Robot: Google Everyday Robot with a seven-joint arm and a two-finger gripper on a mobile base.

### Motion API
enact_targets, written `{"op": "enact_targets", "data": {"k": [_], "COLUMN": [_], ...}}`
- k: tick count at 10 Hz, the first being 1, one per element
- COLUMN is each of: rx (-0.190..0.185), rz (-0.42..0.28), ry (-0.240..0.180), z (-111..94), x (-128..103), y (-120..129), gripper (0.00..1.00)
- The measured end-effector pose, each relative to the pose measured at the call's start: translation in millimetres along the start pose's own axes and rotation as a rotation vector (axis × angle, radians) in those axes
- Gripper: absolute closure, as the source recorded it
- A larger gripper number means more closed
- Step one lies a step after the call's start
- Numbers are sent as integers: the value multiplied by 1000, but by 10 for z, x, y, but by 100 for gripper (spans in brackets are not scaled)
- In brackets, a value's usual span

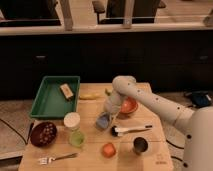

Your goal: Place sponge in table surface

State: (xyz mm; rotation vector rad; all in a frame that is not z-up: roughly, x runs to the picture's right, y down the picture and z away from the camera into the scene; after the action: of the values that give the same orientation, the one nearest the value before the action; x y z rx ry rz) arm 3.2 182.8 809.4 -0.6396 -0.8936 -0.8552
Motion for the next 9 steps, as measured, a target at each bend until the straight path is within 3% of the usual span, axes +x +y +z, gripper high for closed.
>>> {"op": "enact_targets", "data": {"k": [9], "rx": [13], "rz": [5], "ry": [3], "z": [-15], "x": [-9], "y": [28], "gripper": [20]}}
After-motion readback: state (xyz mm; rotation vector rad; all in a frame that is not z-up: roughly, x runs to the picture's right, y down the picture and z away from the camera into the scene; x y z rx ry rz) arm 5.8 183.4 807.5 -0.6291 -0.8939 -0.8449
